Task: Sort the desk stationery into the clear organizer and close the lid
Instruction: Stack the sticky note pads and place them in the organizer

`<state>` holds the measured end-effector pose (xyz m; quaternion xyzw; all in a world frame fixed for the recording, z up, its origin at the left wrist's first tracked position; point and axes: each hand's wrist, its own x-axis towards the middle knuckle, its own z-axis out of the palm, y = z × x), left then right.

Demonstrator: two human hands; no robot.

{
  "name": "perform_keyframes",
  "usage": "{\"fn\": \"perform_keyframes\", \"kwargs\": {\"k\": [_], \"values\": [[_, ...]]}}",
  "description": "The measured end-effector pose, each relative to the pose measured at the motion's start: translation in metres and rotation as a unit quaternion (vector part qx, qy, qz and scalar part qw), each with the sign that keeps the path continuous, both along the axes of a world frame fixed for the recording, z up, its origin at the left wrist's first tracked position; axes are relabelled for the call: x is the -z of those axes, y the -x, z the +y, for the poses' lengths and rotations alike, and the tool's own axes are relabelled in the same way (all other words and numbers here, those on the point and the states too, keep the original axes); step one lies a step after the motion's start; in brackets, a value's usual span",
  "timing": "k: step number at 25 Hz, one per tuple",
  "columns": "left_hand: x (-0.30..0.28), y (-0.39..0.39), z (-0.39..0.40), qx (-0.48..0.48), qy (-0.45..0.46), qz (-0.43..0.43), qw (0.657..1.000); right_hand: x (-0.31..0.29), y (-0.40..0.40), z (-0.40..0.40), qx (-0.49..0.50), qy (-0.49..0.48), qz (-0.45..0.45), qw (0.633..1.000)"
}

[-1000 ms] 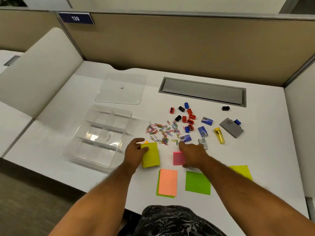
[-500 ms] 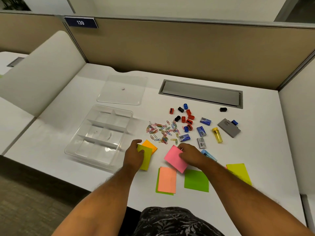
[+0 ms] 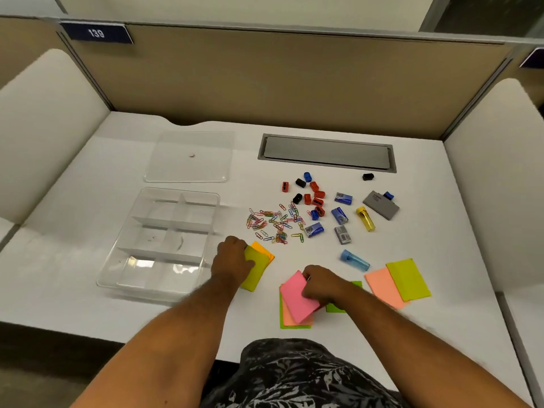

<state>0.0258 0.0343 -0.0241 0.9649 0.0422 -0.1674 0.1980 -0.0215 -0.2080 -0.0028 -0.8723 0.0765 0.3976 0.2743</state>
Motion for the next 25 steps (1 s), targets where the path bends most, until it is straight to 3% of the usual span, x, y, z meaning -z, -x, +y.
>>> {"fn": "perform_keyframes", "kwargs": {"k": [3,6,12,19,23,25], "values": [[0.004,-0.001,0.007,0.04,-0.031,0.034,0.998,0.001,0.017,0.012,0.047,0.027,-0.017,0.998],[0.005,-0.004,0.007,0.073,-0.039,0.039,0.996,0.006,0.042,0.032,0.033,0.111,-0.06,0.991],[0.004,-0.018,0.006,0.023,0.018,0.108,0.994,0.016,0.073,0.067,0.114,0.223,-0.094,0.964],[0.009,-0.018,0.007,0.092,0.033,0.137,0.986,0.023,0.066,0.082,0.264,0.206,-0.058,0.94],[0.004,-0.02,0.019,0.073,0.121,0.141,0.98,0.024,0.061,0.09,0.254,0.222,-0.053,0.94],[0.0,-0.021,0.026,0.061,0.18,0.145,0.971,0.028,0.06,0.09,0.256,0.176,-0.089,0.946]]}}
